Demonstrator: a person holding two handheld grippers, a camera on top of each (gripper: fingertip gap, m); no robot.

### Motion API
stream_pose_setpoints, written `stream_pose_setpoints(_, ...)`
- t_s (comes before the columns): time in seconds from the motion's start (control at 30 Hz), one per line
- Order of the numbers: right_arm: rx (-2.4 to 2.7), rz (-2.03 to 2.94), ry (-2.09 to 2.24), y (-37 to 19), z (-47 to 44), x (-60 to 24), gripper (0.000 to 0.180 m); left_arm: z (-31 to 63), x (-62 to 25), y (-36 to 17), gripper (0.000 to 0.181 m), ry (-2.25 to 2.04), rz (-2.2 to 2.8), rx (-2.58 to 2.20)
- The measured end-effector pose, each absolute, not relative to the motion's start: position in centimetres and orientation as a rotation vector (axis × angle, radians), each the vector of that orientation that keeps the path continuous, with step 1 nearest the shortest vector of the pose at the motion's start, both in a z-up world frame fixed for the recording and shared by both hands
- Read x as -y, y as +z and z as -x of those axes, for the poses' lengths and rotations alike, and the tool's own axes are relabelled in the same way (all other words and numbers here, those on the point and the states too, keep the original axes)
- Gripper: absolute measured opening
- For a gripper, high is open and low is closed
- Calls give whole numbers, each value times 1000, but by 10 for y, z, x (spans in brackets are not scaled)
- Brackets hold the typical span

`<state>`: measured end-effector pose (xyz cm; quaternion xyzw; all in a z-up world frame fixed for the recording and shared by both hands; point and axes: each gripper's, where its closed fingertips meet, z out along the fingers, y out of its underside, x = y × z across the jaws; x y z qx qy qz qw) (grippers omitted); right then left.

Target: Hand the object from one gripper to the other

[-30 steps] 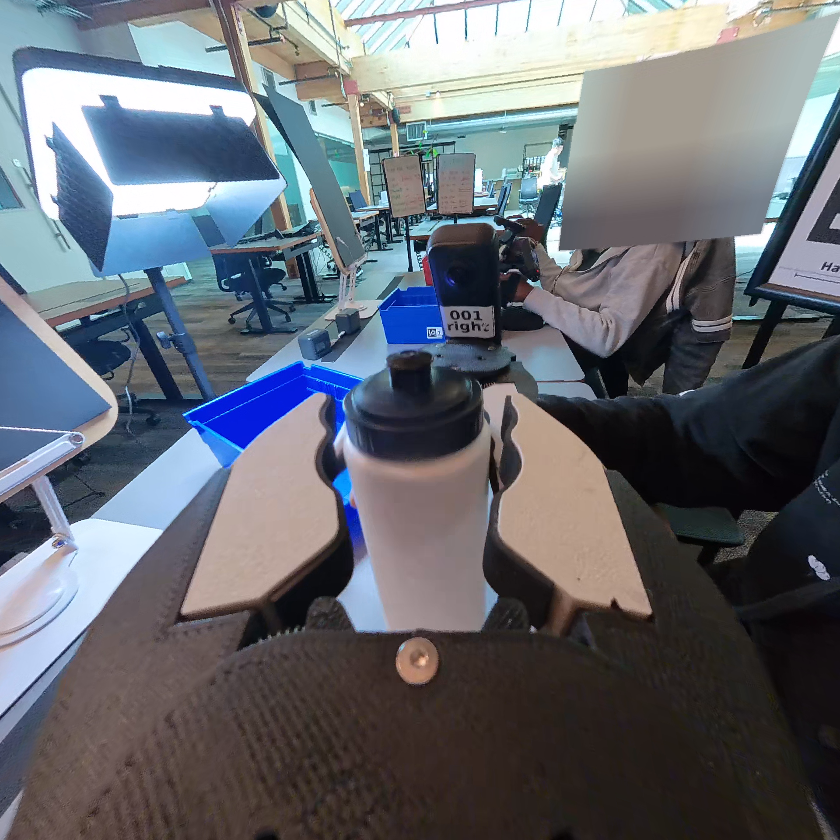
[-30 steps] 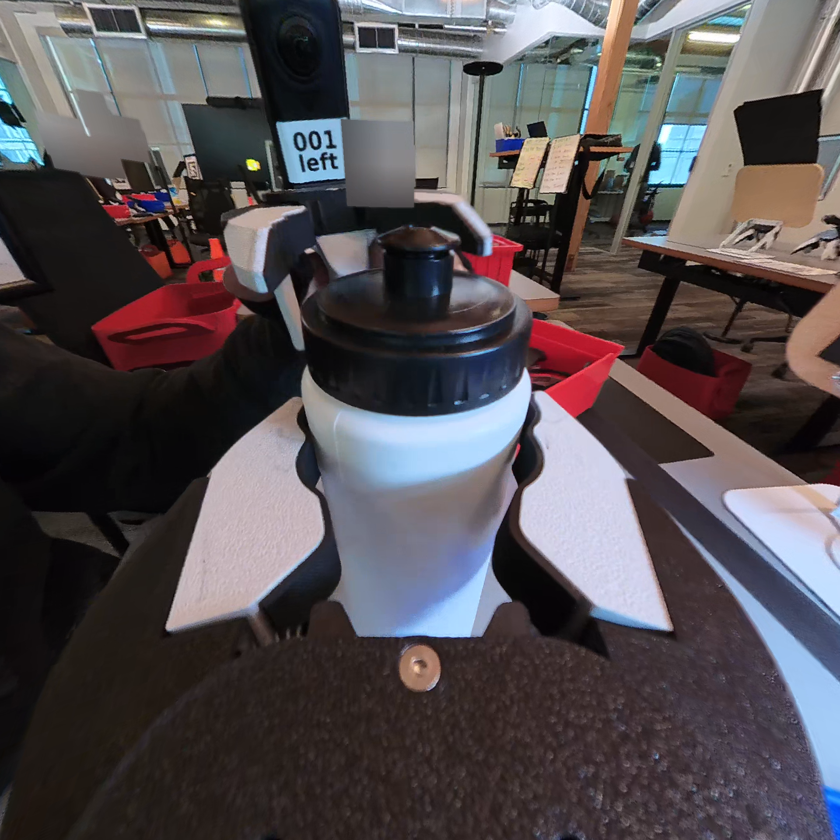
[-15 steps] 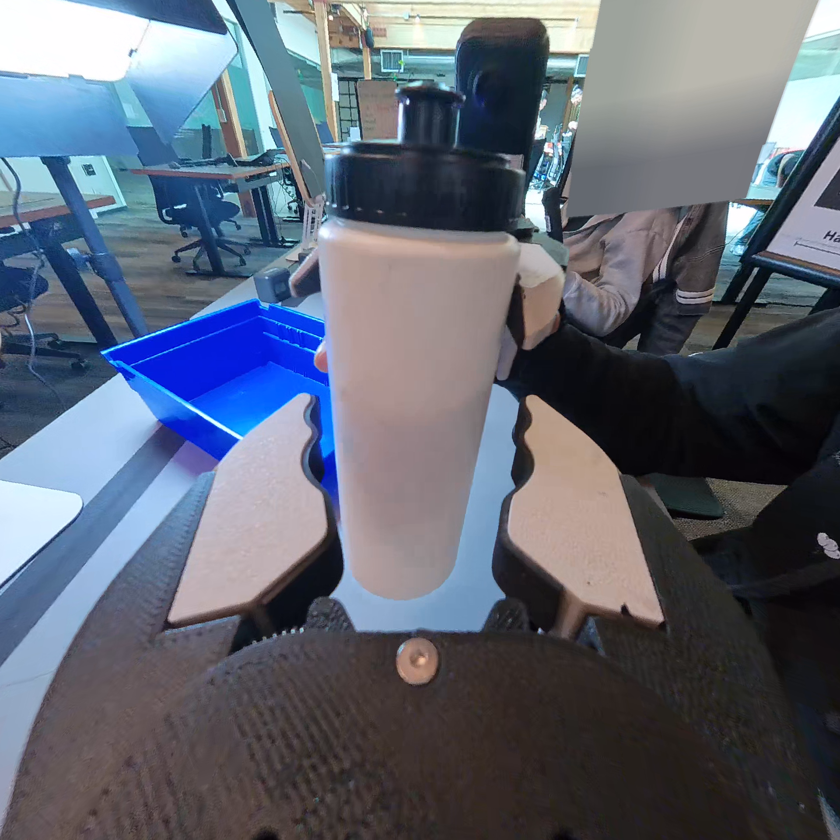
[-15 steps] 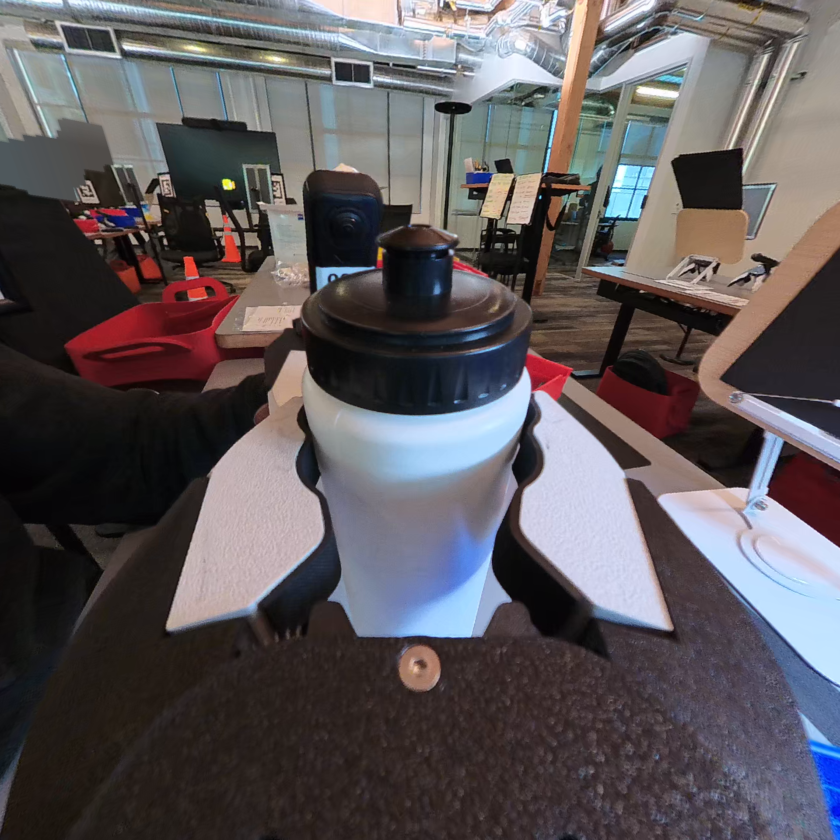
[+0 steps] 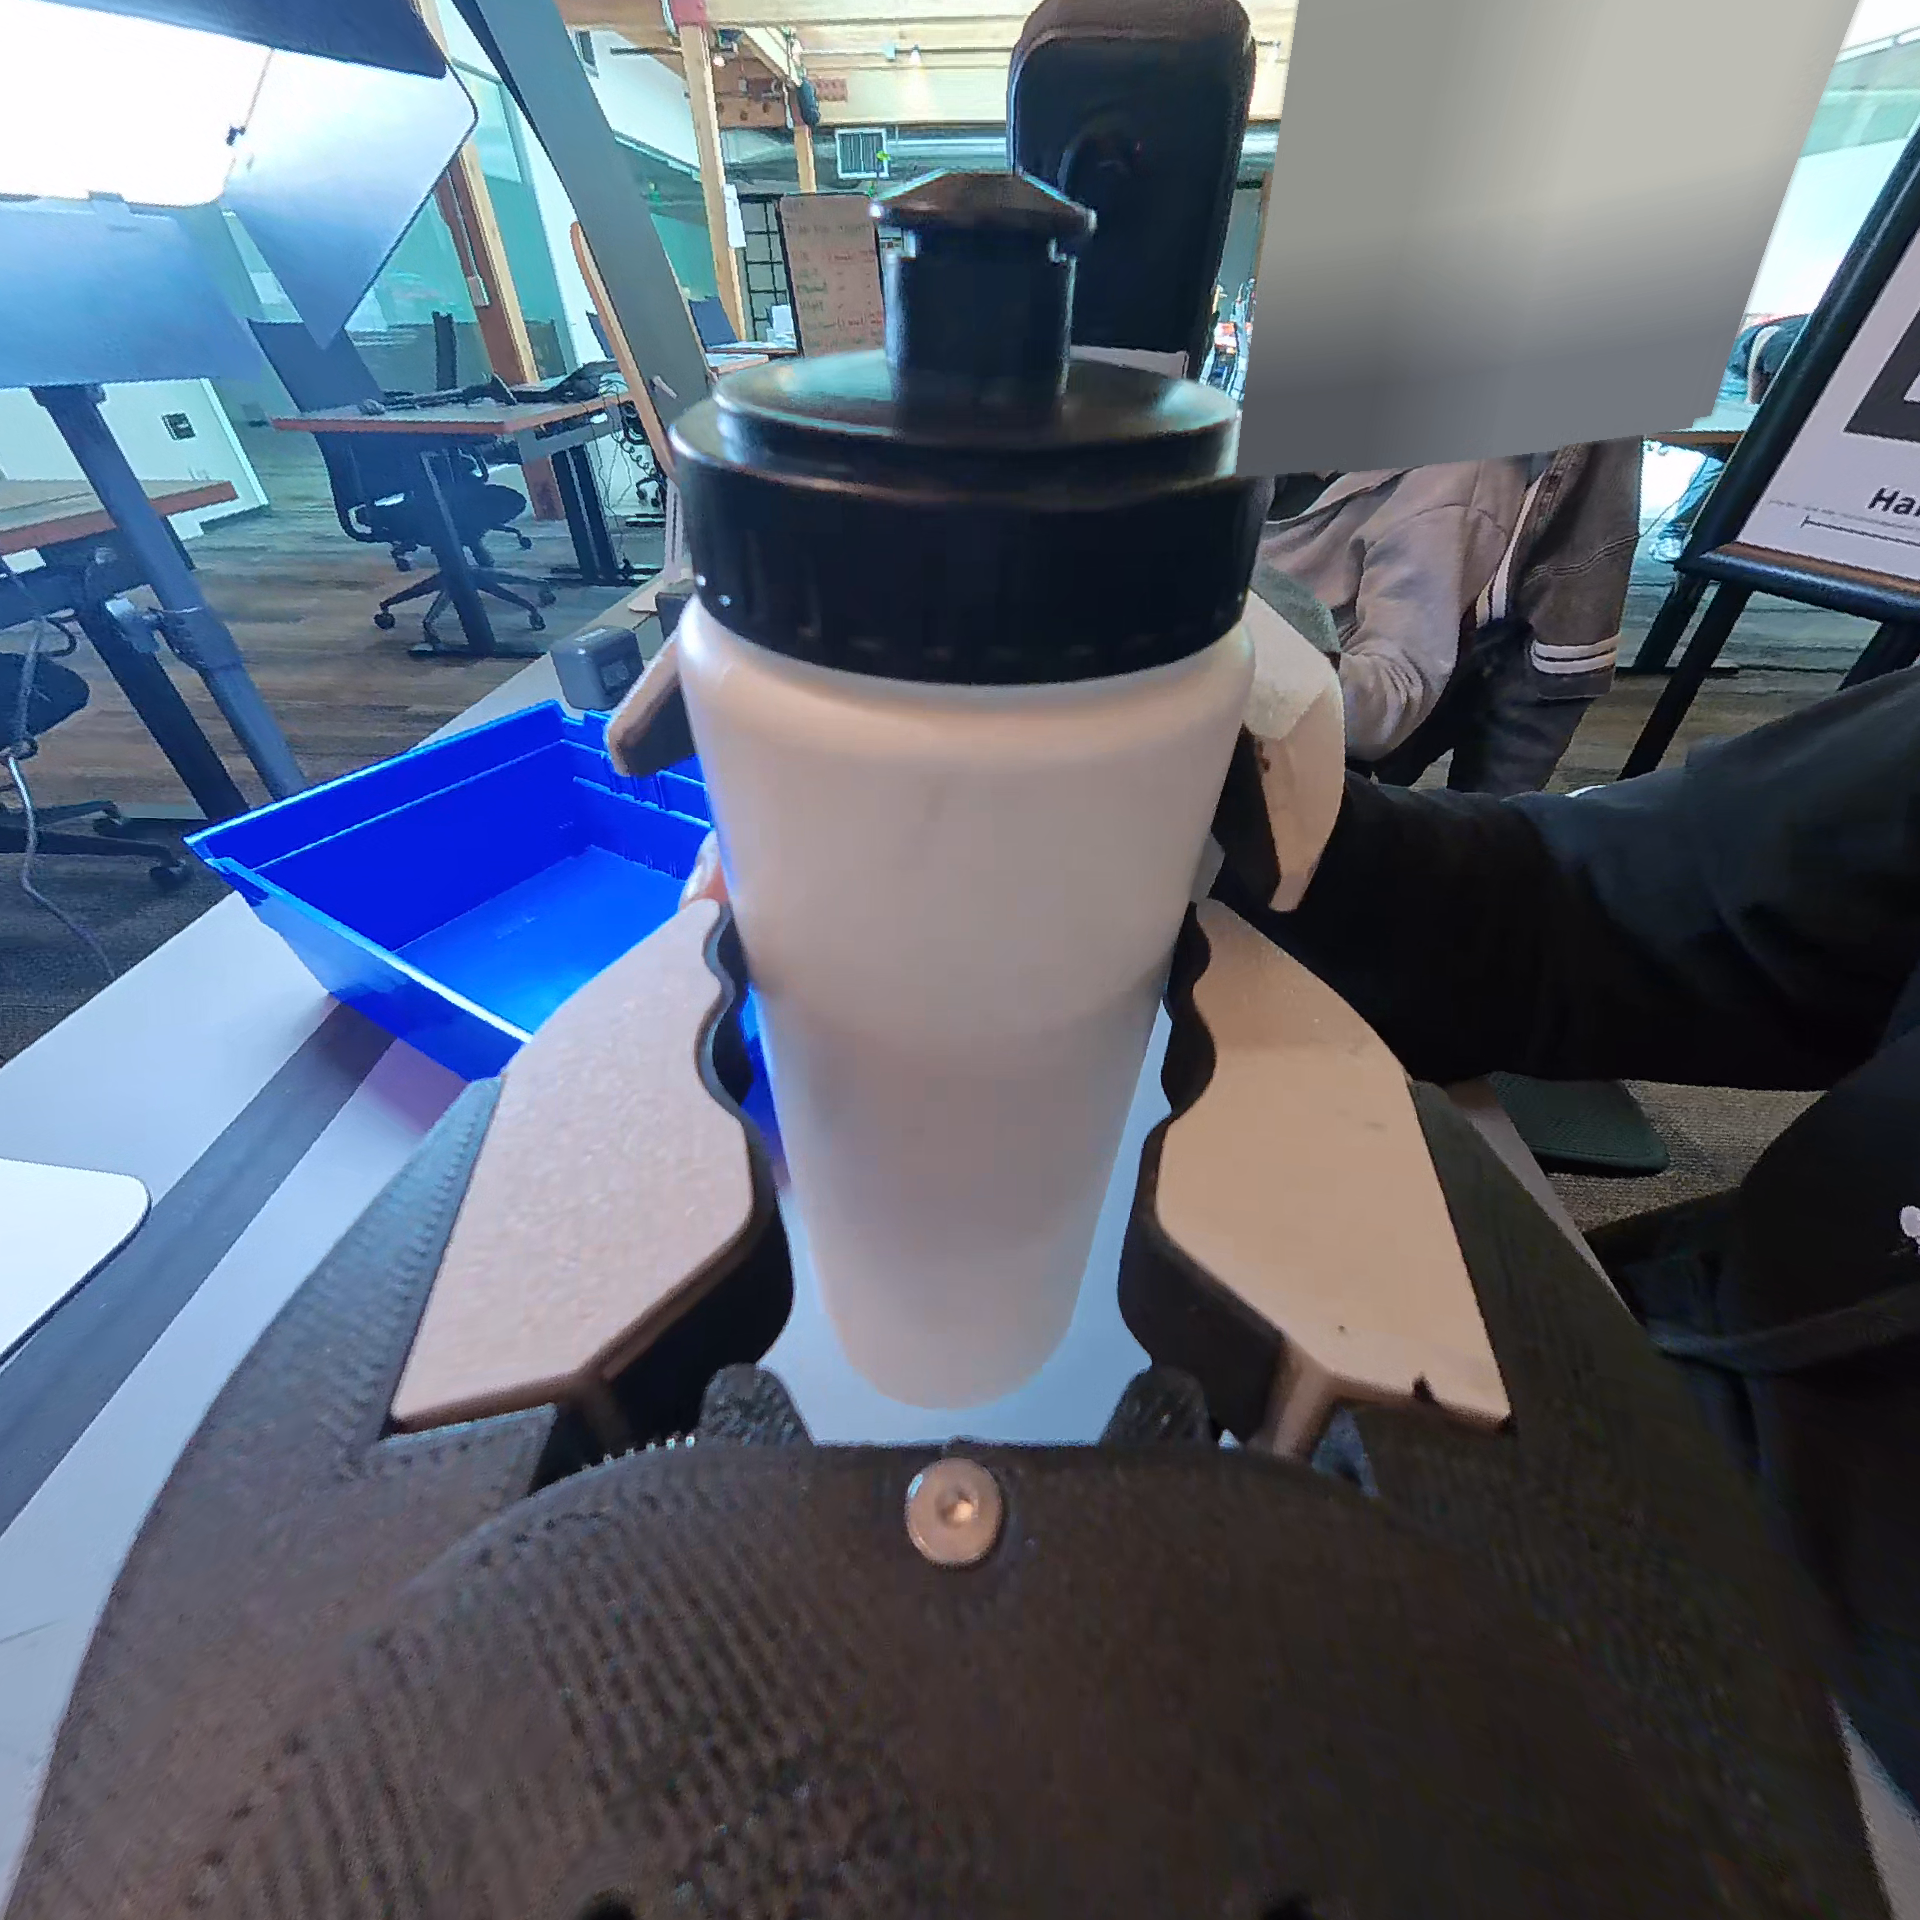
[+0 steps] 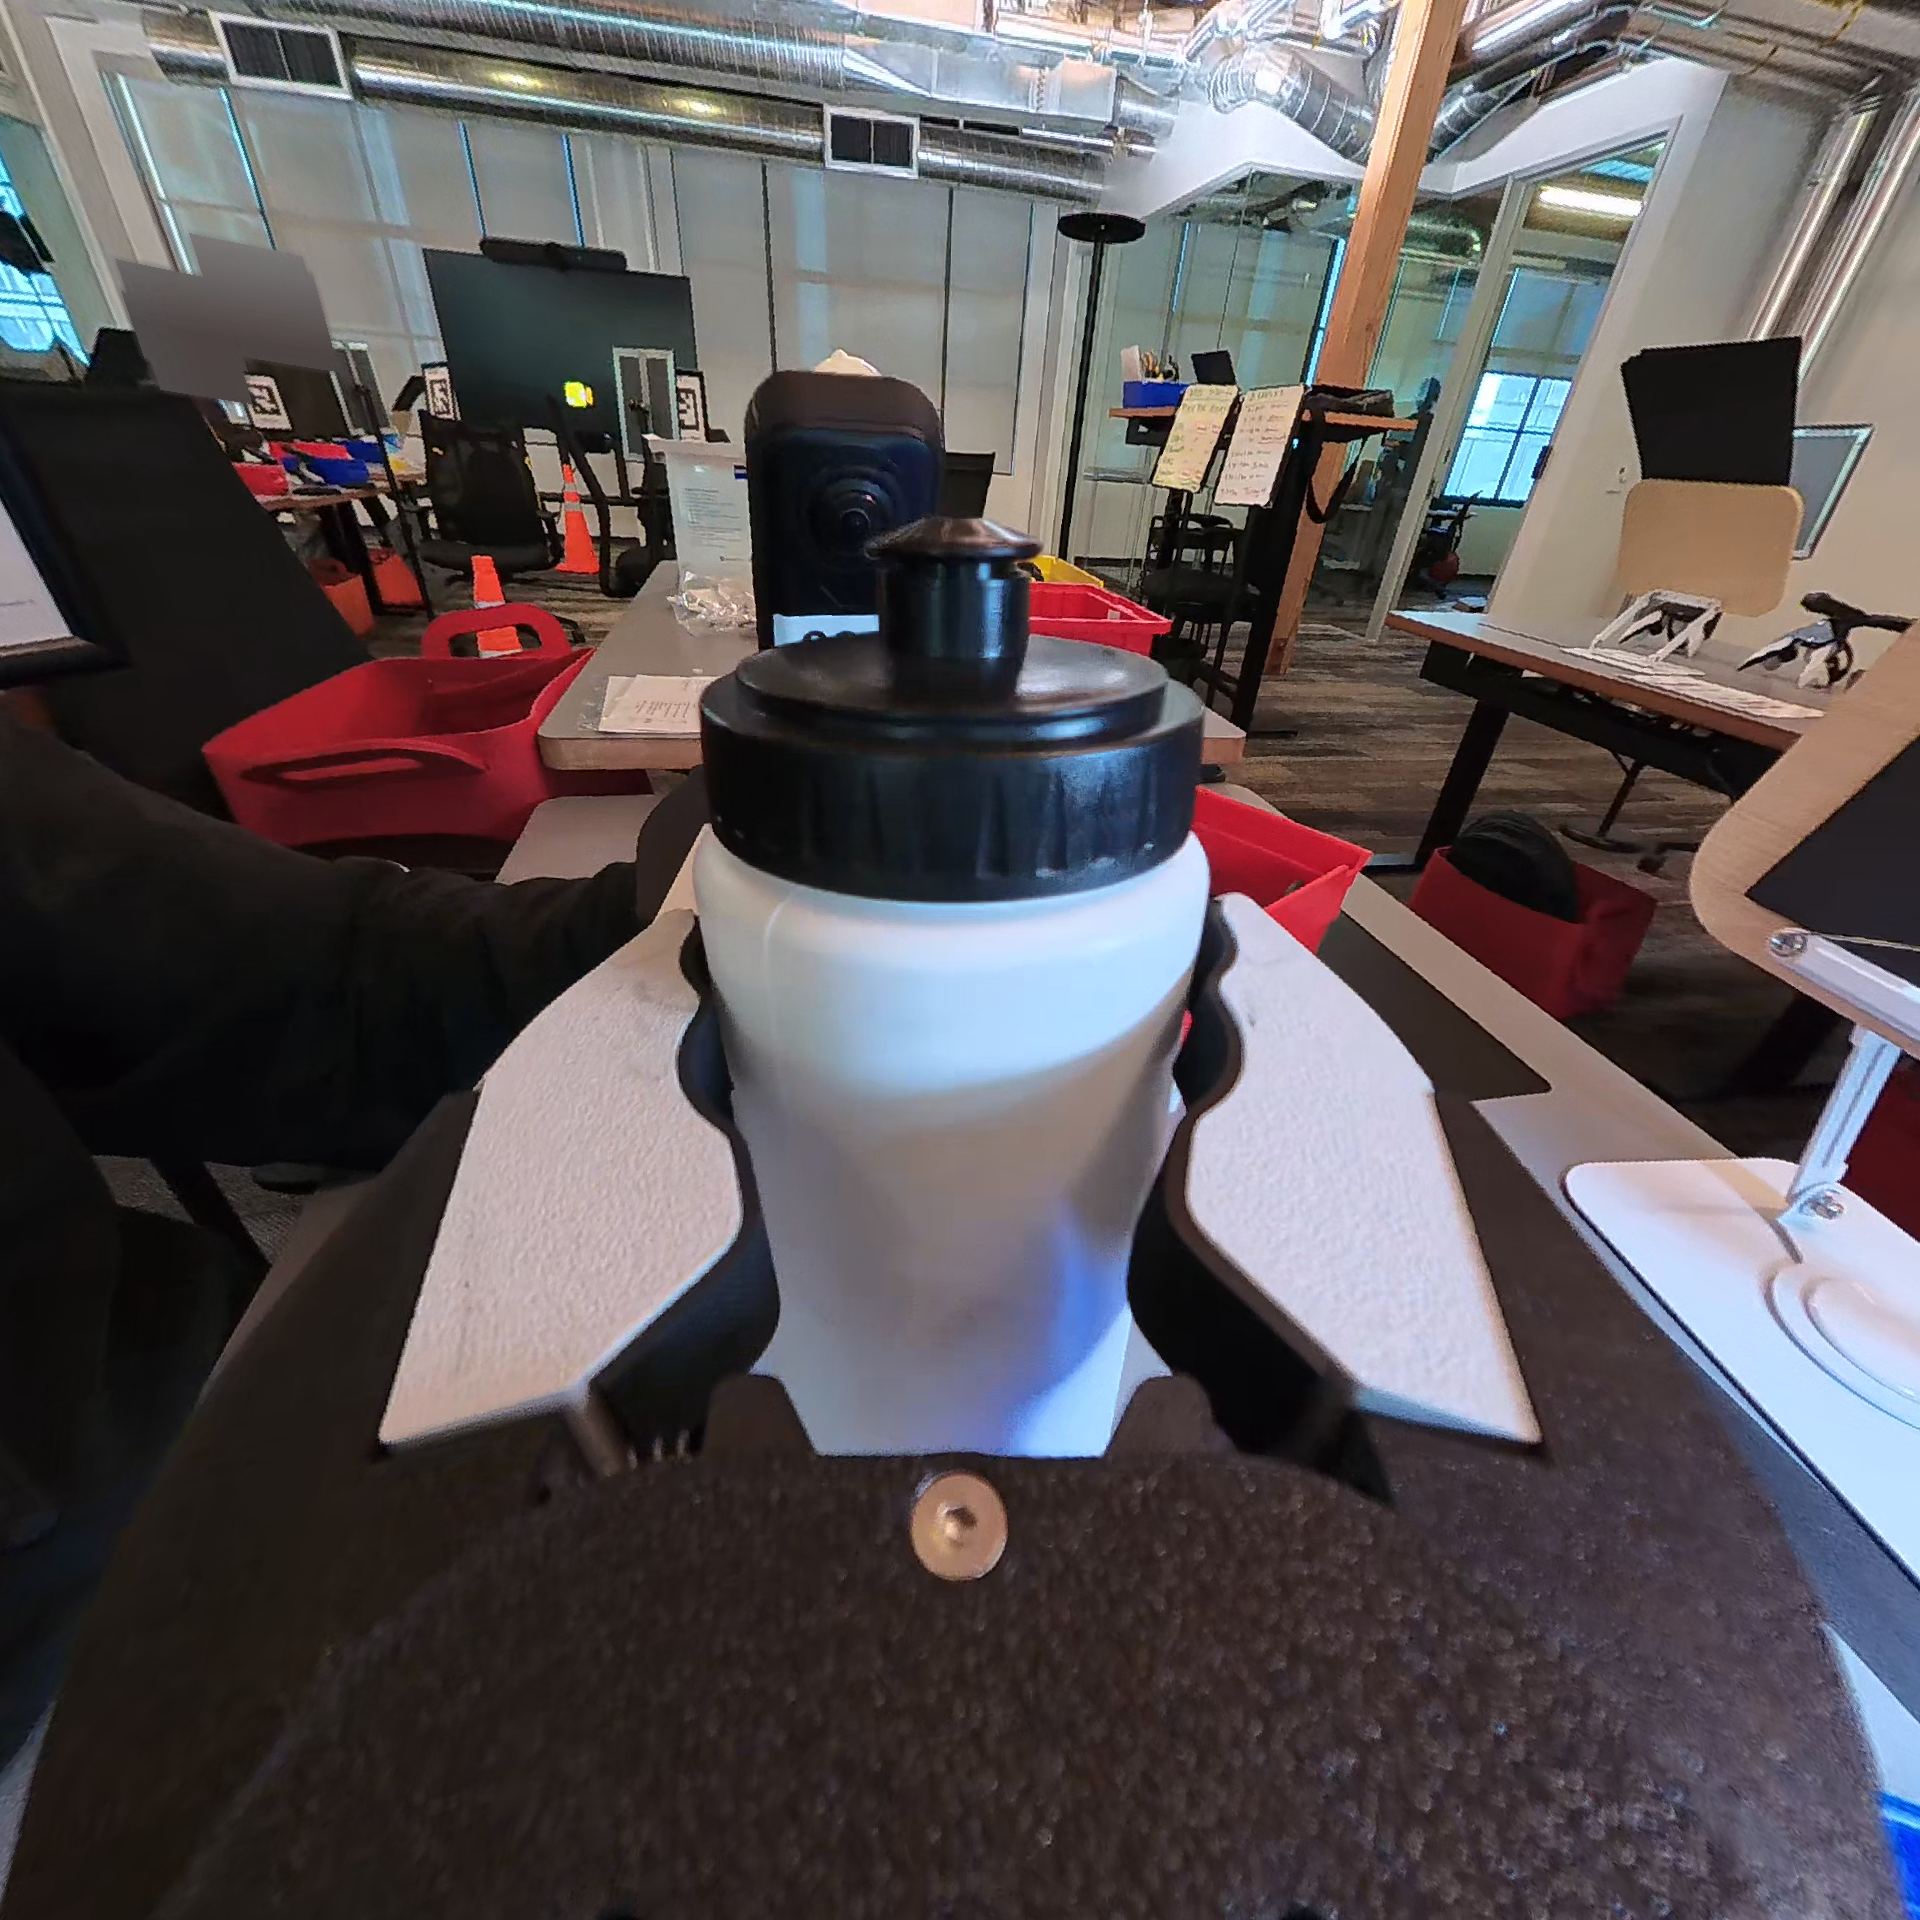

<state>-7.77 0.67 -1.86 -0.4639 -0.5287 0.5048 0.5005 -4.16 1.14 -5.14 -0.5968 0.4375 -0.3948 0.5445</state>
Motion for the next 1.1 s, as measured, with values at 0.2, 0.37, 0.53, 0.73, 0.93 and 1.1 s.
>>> stream_pose_setpoints(0.2, 1238, 1112, 1146, -9, 69, -15, 83, 50, -17, -47, 79, -924, 1418, -1006)
stream_pose_setpoints(0.37, 1200, 1152, 1108, -4, 42, -39, 85, 79, -26, -28, 79, -958, 1396, -898)
stream_pose_setpoints(0.53, 1288, 1224, 1166, -32, 49, -40, 87, 91, -26, -17, 79, -986, 1365, -861)
stream_pose_setpoints(0.73, 1384, 1239, 1247, -57, 86, -14, 88, 72, -20, -24, 79, -980, 1362, -908)
stream_pose_setpoints(0.93, 1336, 1239, 1202, -55, 94, -15, 86, 62, -19, -30, 79, -1001, 1368, -905)
stream_pose_setpoints(1.1, 1348, 1238, 1179, -58, 94, -15, 87, 59, -19, -34, 79, -982, 1380, -927)
